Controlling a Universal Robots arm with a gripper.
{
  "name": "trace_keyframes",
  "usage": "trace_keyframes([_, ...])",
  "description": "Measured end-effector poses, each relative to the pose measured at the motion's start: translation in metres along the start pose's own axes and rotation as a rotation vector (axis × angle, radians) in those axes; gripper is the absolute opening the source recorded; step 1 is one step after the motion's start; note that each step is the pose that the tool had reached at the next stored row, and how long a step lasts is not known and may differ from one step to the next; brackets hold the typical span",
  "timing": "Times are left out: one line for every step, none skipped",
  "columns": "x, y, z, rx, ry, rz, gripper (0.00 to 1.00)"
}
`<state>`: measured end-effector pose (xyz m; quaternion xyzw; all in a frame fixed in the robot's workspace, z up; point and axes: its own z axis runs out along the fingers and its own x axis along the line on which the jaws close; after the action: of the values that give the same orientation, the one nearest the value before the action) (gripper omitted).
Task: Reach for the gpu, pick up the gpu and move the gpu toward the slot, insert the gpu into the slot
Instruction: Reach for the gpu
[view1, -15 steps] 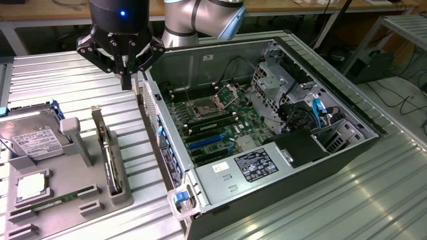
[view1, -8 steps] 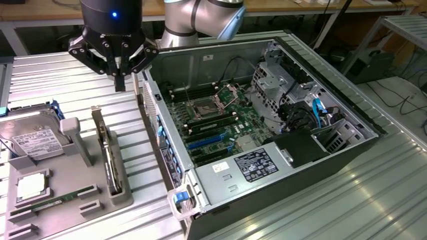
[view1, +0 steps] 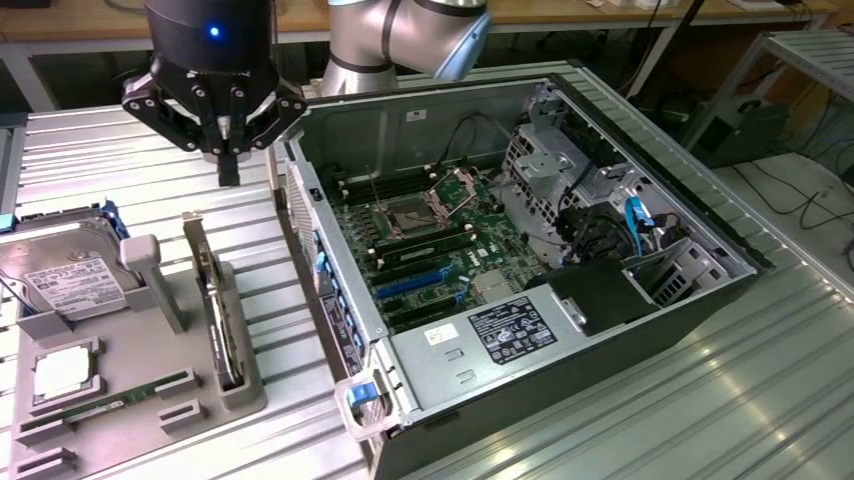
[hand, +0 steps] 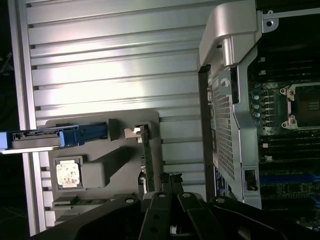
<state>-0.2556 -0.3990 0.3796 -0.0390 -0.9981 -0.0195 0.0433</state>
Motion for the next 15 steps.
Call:
trace_keyframes([0.001, -0.0001, 0.0003, -0.0001, 0.0009, 0.000, 0.11])
trace_keyframes([0.002, -0.0002, 0.0005, 0.0000, 0.0021, 0.000, 0.11])
trace_keyframes([0.003, -0.0003, 0.0007, 0.0001, 0.0028, 0.000, 0.11])
trace_keyframes([0.005, -0.0008, 0.0010, 0.0001, 0.0033, 0.000, 0.11])
trace_keyframes([0.006, -0.0015, 0.0012, 0.0001, 0.0033, 0.000, 0.11])
trace_keyframes([0.009, -0.0027, 0.0017, 0.0001, 0.0034, -0.001, 0.11])
trace_keyframes([0.011, -0.0037, 0.0021, 0.0001, 0.0032, -0.001, 0.11])
trace_keyframes([0.014, -0.0047, 0.0026, 0.0000, 0.0025, -0.001, 0.11])
trace_keyframes([0.016, -0.0055, 0.0028, 0.0002, 0.0018, -0.001, 0.11])
trace_keyframes([0.019, -0.0066, 0.0032, 0.0001, 0.0000, -0.001, 0.11])
trace_keyframes([0.021, -0.0077, 0.0035, -0.0002, -0.0027, -0.001, 0.11])
trace_keyframes([0.023, -0.0087, 0.0036, -0.0005, -0.0065, -0.002, 0.11])
trace_keyframes([0.024, -0.0097, 0.0038, -0.0009, -0.0116, -0.002, 0.11])
trace_keyframes([0.024, -0.0107, 0.0040, -0.0015, -0.0191, -0.003, 0.11])
trace_keyframes([0.025, -0.0116, 0.0041, -0.0021, -0.0285, -0.003, 0.11])
